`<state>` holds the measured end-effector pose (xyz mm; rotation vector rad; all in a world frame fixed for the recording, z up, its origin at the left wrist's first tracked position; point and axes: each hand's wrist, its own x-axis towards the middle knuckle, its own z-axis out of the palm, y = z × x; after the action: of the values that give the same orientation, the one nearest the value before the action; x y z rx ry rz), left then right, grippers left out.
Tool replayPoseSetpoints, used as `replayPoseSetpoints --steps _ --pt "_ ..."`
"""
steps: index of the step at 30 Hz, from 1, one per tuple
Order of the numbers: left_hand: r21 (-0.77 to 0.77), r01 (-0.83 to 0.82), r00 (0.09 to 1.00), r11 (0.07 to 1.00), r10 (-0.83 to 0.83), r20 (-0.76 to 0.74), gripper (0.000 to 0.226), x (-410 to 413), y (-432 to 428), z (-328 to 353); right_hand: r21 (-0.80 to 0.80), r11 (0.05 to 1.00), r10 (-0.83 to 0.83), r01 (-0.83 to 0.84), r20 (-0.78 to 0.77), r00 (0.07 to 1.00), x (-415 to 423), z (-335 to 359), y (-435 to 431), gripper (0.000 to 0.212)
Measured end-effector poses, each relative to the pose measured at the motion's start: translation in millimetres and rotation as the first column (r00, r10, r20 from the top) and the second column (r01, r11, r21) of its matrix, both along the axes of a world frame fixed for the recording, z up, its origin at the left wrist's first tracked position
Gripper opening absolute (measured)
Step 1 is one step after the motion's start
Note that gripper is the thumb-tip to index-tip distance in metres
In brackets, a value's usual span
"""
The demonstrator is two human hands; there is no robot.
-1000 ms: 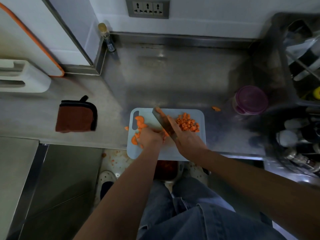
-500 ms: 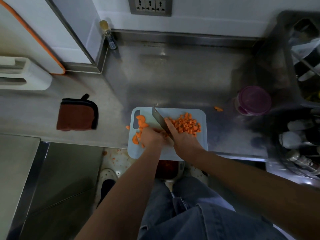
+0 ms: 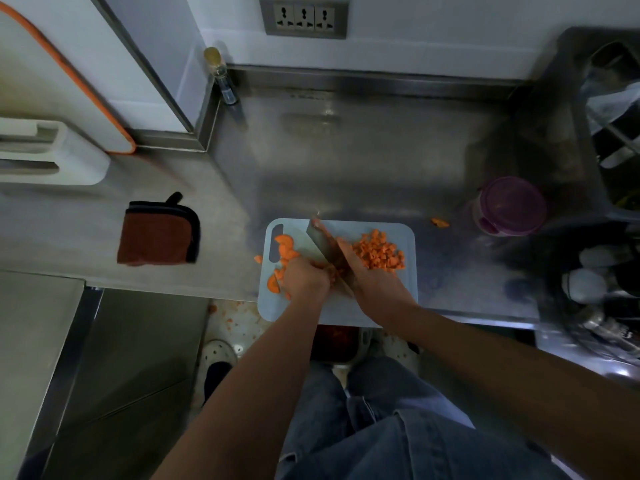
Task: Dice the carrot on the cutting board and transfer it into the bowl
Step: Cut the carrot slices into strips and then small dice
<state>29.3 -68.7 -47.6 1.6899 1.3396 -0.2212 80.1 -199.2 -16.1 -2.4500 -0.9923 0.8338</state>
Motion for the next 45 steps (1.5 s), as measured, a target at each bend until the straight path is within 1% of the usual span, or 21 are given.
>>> replayPoseSetpoints --steps 3,5,6,7,9,10,11,13,14,15,16,18,22,24,27,29,32,36,39,41,45 --pt "0.023 0.024 1.0 0.999 -0.024 -0.012 0.028 -2.1 1.0 -6.6 0.156 0.982 -0.108 0.107 -0.001 0.994 9.5 3.5 -3.0 0.078" --pt "0.062 0.028 1.0 0.998 -0.027 -0.009 0.034 -1.0 3.1 -10.1 0.202 0.968 -0.162 0.149 0.052 0.985 18.9 4.0 -2.3 0.074" --pt "0.102 0.05 0.999 0.994 -0.047 -0.026 0.034 0.5 3.6 -6.3 0.213 0.96 -0.192 0.18 0.035 0.981 22.2 6.0 -2.1 0.074" --pt "0.147 0.089 0.996 0.985 -0.084 -0.04 0.03 1.4 3.1 2.3 0.216 0.954 -0.215 0.209 0.006 0.976 25.0 5.6 -2.7 0.075" --pt "0.252 0.224 0.975 0.942 -0.216 -0.059 0.013 1.2 1.8 18.1 0.214 0.945 -0.245 0.247 -0.036 0.969 28.4 6.2 -5.7 0.077" --pt "0.306 0.32 0.946 0.897 -0.318 -0.057 0.012 -0.2 2.6 21.0 0.213 0.943 -0.253 0.258 -0.047 0.966 28.8 6.1 -7.8 0.078" --pt "0.372 0.426 0.897 0.824 -0.439 -0.053 0.024 -2.0 4.2 21.8 0.212 0.941 -0.257 0.263 -0.056 0.965 28.7 4.7 -10.3 0.077" --pt "0.475 0.649 0.715 0.594 -0.689 -0.116 0.05 -4.4 6.4 19.8 0.205 0.943 -0.253 0.263 -0.075 0.965 25.8 3.7 -14.1 0.076" --pt "0.494 0.726 0.623 0.478 -0.762 -0.177 0.056 -3.9 7.0 17.3 0.197 0.946 -0.249 0.259 -0.074 0.966 23.7 3.4 -15.8 0.076" --pt "0.495 0.773 0.557 0.397 -0.798 -0.229 0.057 -2.3 6.9 16.2 0.189 0.949 -0.245 0.254 -0.068 0.967 22.1 2.5 -17.8 0.076" --pt "0.496 0.795 0.523 0.35 -0.81 -0.267 0.055 -0.4 6.5 14.8 0.183 0.951 -0.242 0.249 -0.06 0.968 21.2 2.1 -19.4 0.077" --pt "0.51 0.801 0.508 0.313 -0.806 -0.304 0.047 2.8 5.3 13.6 0.183 0.953 -0.237 0.243 -0.051 0.97 19.5 1.5 -21.7 0.077" --pt "0.521 0.786 0.542 0.334 -0.777 -0.319 0.026 4.5 5.3 12.3 0.202 0.962 -0.179 0.185 -0.051 0.983 16.1 6.3 -21.8 0.078" --pt "0.503 0.776 0.572 0.38 -0.759 -0.311 0.017 3.1 4.1 13.0 0.173 0.97 -0.159 0.169 -0.072 0.985 14.2 10.6 -20.9 0.077" --pt "0.491 0.735 0.636 0.468 -0.726 -0.261 0.024 -3.6 2.2 11.0 0.12 0.982 -0.139 0.147 -0.071 0.988 11.5 11.4 -19.3 0.076" --pt "0.503 0.708 0.662 0.496 -0.714 -0.229 0.026 -8.0 1.4 8.8 0.097 0.987 -0.121 0.126 -0.059 0.991 9.2 10.0 -18.0 0.076" --pt "0.496 0.681 0.693 0.538 -0.693 -0.198 0.019 -9.7 1.3 6.8 0.074 0.993 -0.086 0.089 -0.038 0.996 5.8 9.4 -17.2 0.073" --pt "0.462 0.62 0.762 0.634 -0.627 -0.161 0.014 -9.8 -0.5 3.7 -0.066 0.996 -0.058 0.058 0.004 0.998 1.3 14.4 -14.2 0.077" --pt "0.445 0.602 0.78 0.663 -0.606 -0.153 0.01 -7.7 -1.3 3.1 -0.127 0.992 -0.01 0.014 0.033 0.999 -5.0 11.7 -10.7 0.087" --pt "0.415 0.596 0.79 0.687 -0.595 -0.148 0.006 -6.2 -1.0 2.6 -0.124 0.992 -0.011 0.013 0.016 1.0 -8.4 10.0 -8.9 0.093" --pt "0.396 0.598 0.789 0.697 -0.598 -0.141 0.007 -8.0 0.6 2.2 -0.095 0.995 -0.038 0.04 0.025 0.999 -5.5 7.9 -4.8 0.09"
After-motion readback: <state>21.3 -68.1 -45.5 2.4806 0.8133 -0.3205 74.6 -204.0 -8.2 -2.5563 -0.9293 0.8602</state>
